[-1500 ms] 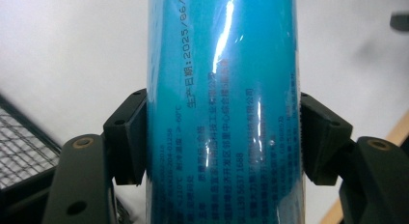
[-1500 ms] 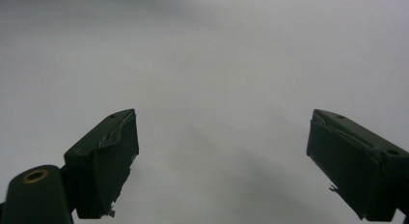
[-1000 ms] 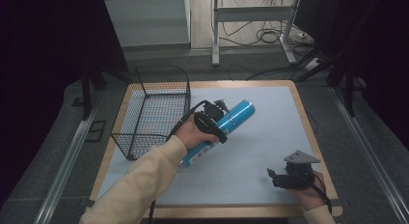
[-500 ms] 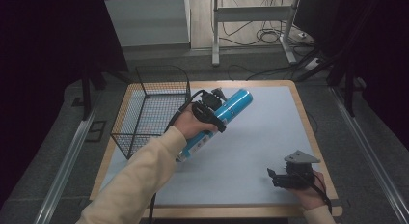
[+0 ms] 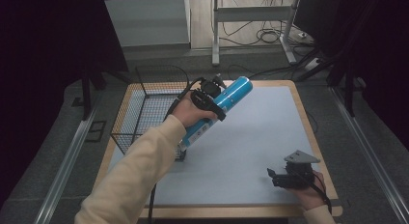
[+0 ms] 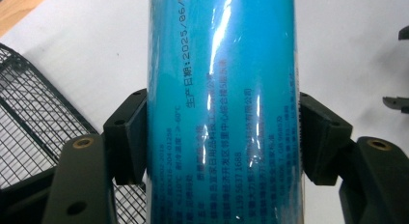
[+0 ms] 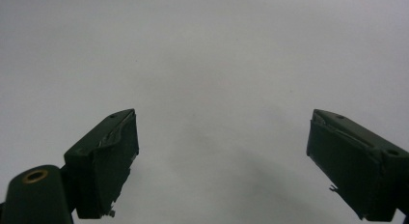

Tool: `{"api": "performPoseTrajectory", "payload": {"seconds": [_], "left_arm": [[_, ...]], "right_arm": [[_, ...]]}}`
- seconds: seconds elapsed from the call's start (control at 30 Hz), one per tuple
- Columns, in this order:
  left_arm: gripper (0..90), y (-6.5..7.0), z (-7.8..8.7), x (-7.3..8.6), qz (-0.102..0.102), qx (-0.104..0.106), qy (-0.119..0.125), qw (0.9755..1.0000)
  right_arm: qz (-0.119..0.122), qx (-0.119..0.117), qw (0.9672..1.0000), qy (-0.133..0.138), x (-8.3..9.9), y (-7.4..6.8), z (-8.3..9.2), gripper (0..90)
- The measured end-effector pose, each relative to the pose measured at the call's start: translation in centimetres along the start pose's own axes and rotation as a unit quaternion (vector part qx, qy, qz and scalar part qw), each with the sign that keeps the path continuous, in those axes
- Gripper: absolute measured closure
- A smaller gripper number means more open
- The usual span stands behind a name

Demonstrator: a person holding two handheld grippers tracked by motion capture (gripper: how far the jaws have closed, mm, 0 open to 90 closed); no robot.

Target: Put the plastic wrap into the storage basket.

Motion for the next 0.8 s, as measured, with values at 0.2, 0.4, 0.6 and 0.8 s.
{"api": "performPoseTrajectory", "payload": {"seconds": [0.2, 0.4, 0.6, 0.8], "left_arm": [[31.4, -1.1, 0.3, -0.8, 0.004, 0.000, 0.003, 1.0000], [31.4, -2.3, 0.3, -1.1, 0.012, -0.008, 0.002, 0.9999], [31.4, -3.6, 0.5, -1.3, 0.019, -0.021, -0.007, 0.9996], [31.4, -5.2, 0.7, -1.3, 0.035, -0.036, -0.003, 0.9987]], "right_arm": [[-0.002, 0.002, 1.0000, -0.002, 0.1, 0.2, -0.1, 11.3], [-0.003, 0.004, 1.0000, -0.002, 0.1, 0.4, -0.1, 11.4], [-0.002, 0.000, 1.0000, -0.004, 0.2, 0.2, -0.2, 11.4], [-0.004, -0.001, 1.0000, -0.004, 0.2, 0.2, -0.2, 11.3]]}}
Point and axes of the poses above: each handheld gripper's, and its own axes: z roughly backward along the jaws, x roughly out of its underside, y roughly to its right, the point moved 7 cm from there along -z, roughly forward along the jaws, and after that the axes turned 10 degrees about -z, right-handed, at the moved point
